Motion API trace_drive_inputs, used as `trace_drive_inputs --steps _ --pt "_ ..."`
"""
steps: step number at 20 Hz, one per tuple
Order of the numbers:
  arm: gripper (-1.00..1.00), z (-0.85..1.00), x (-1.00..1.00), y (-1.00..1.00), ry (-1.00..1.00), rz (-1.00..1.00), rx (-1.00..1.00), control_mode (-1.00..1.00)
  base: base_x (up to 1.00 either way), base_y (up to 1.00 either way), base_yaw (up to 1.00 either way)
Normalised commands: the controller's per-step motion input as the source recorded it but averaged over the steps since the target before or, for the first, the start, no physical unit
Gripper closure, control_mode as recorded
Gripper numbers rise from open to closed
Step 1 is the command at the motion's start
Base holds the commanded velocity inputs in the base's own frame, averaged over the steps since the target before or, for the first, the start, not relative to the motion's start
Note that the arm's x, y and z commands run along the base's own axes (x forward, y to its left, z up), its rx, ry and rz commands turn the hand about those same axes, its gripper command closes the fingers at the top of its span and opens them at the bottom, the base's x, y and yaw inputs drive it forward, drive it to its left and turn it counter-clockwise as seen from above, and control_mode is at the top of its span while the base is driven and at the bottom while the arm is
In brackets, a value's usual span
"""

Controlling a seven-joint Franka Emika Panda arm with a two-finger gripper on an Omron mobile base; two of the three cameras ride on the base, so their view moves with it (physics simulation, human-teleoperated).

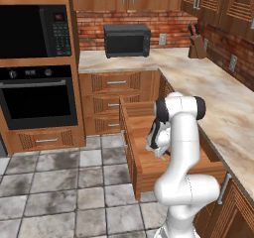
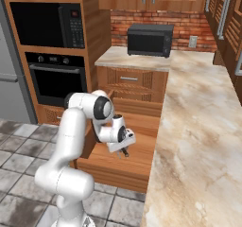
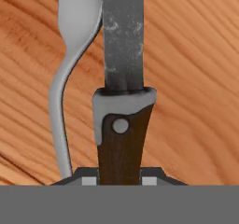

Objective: Pick up the metallic utensils from the counter and place them in the open drawer. Make sure not to pick up any wooden utensils.

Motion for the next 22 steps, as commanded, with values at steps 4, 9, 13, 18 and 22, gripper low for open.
trace_drive_inputs --steps 4,9,13,18,22 --pt "1.00 -0.42 0.60 -0.07 -0.03 0.07 0.02 -1.00 0.00 0.00 0.00" --pt "1.00 -0.76 0.48 -0.03 0.00 0.09 0.04 -1.00 0.00 0.00 0.00" --pt "1.00 -0.68 0.29 0.00 0.02 0.07 0.05 -1.00 0.00 0.00 0.00" --pt "-1.00 -0.46 -0.10 0.43 -0.02 0.01 -0.01 -1.00 0.00 0.00 0.00" --pt "-1.00 -0.01 -0.33 0.75 -0.08 0.00 -0.14 -1.00 0.00 0.00 0.00"
